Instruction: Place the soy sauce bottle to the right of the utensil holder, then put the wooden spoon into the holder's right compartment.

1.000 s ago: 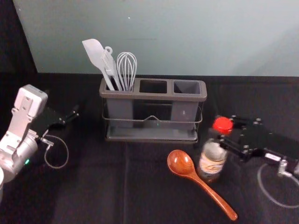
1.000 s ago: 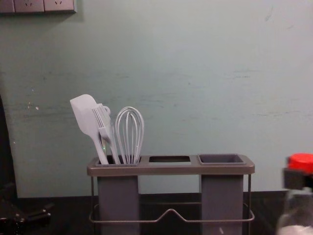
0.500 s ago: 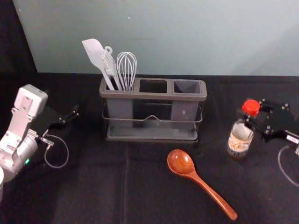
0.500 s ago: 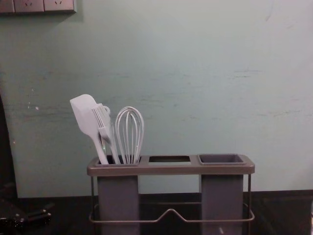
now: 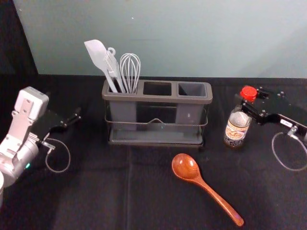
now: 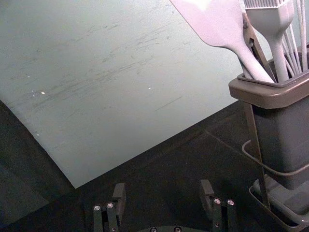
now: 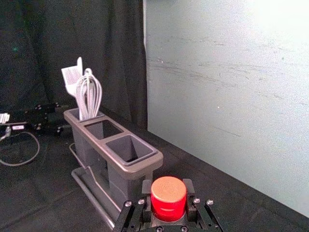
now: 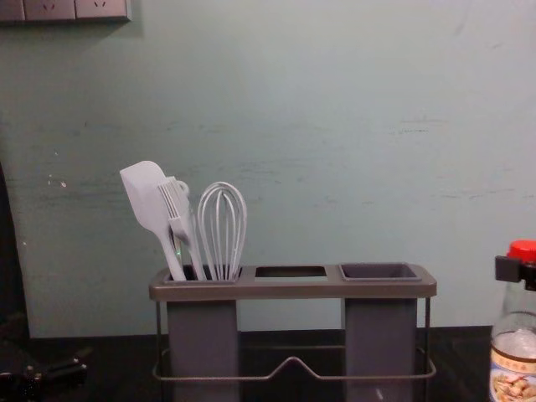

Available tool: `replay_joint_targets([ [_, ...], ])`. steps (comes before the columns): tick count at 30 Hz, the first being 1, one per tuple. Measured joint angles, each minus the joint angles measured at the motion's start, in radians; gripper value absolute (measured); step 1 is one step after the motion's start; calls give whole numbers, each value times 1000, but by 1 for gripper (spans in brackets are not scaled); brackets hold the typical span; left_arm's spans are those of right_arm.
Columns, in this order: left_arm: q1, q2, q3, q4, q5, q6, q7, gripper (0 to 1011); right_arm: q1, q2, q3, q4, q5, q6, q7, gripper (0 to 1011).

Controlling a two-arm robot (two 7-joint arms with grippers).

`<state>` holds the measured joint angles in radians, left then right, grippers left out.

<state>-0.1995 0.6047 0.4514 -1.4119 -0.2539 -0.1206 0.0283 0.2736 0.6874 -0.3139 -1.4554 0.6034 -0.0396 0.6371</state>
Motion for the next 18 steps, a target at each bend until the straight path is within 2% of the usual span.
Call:
replay_joint_targets([
  [4,0,0,0,0,0,0,0,1005,34,-28,-14,38,0,12,9,382],
  [18,0,0,0,0,0,0,0,1005,103,-80,-53,121,-20,14,26,383],
])
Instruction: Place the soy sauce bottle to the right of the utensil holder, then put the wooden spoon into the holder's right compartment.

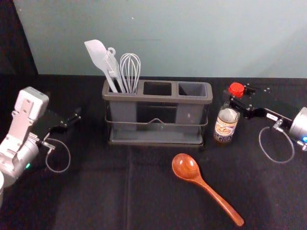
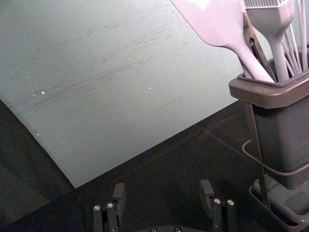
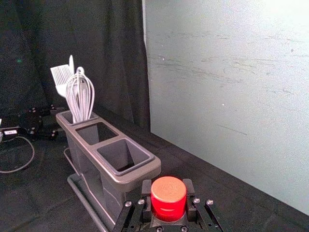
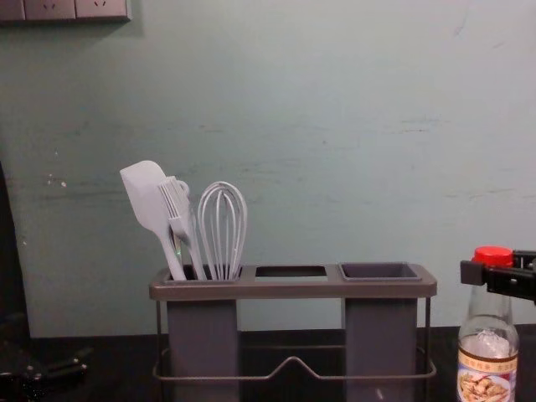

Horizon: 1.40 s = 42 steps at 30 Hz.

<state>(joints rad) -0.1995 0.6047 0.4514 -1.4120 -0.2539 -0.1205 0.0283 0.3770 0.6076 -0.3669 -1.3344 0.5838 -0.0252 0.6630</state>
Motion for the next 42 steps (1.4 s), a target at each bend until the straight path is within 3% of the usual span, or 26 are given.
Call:
replay_joint_targets([
  [15,0,0,0,0,0,0,0,1005,24,-17,-16,29,-12,3,5,382],
  [42,0,0,0,0,0,0,0,1005,23,-21,-13,41,-19,2,-1,382],
])
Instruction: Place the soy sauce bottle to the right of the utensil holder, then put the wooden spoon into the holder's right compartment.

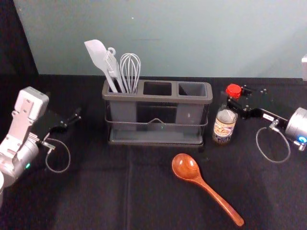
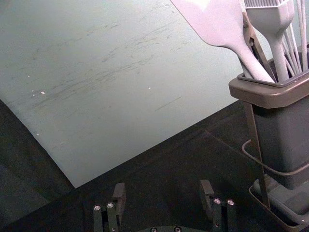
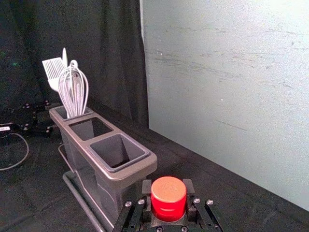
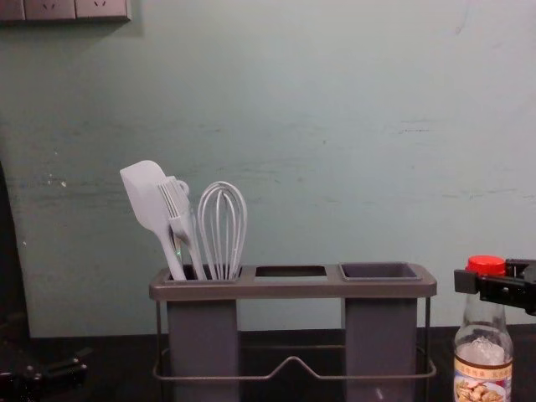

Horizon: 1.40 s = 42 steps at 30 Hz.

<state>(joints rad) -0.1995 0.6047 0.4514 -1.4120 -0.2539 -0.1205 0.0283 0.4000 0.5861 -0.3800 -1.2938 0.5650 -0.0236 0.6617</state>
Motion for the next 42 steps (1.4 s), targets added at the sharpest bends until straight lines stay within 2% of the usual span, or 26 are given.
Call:
replay_joint_targets([
  [7,0,0,0,0,0,0,0,1005,0,0,0,-1,0,0,0,384],
  [11,0,0,0,0,0,0,0,1005,-1,1,0,-1,1,0,0,468],
  [19,0,0,0,0,0,0,0,1005,-1,1,0,-2,1,0,-1,748],
  [29,0,0,0,0,0,0,0,1005,-1,1,0,-2,1,0,-1,1003],
  [42,0,0,0,0,0,0,0,1005,-3,3,0,-7,0,0,-6,1004],
])
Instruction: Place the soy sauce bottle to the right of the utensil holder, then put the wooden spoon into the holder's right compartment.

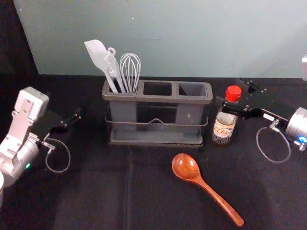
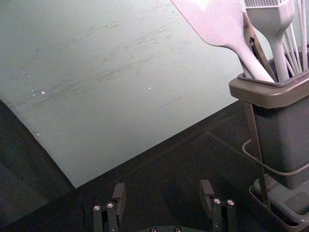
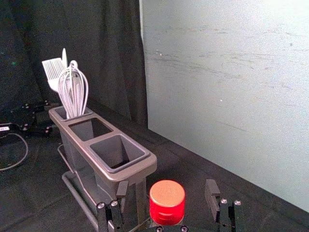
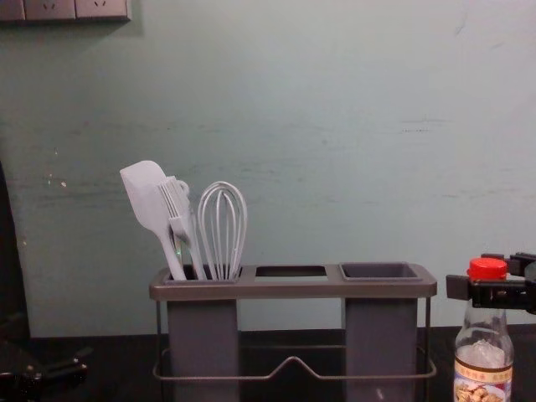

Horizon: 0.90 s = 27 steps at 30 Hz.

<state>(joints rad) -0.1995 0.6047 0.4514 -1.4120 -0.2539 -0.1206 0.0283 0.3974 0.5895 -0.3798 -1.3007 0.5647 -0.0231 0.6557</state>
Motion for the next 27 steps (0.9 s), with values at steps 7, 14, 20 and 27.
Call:
replay_joint_targets([
  [7,0,0,0,0,0,0,0,1005,-31,25,23,-60,1,9,-24,1004],
  [14,0,0,0,0,0,0,0,1005,-118,79,87,-197,33,26,-68,1004],
  [20,0,0,0,0,0,0,0,1005,-206,134,140,-319,54,45,-102,1004],
  [27,0,0,0,0,0,0,0,1005,-351,209,223,-480,85,76,-145,1004],
])
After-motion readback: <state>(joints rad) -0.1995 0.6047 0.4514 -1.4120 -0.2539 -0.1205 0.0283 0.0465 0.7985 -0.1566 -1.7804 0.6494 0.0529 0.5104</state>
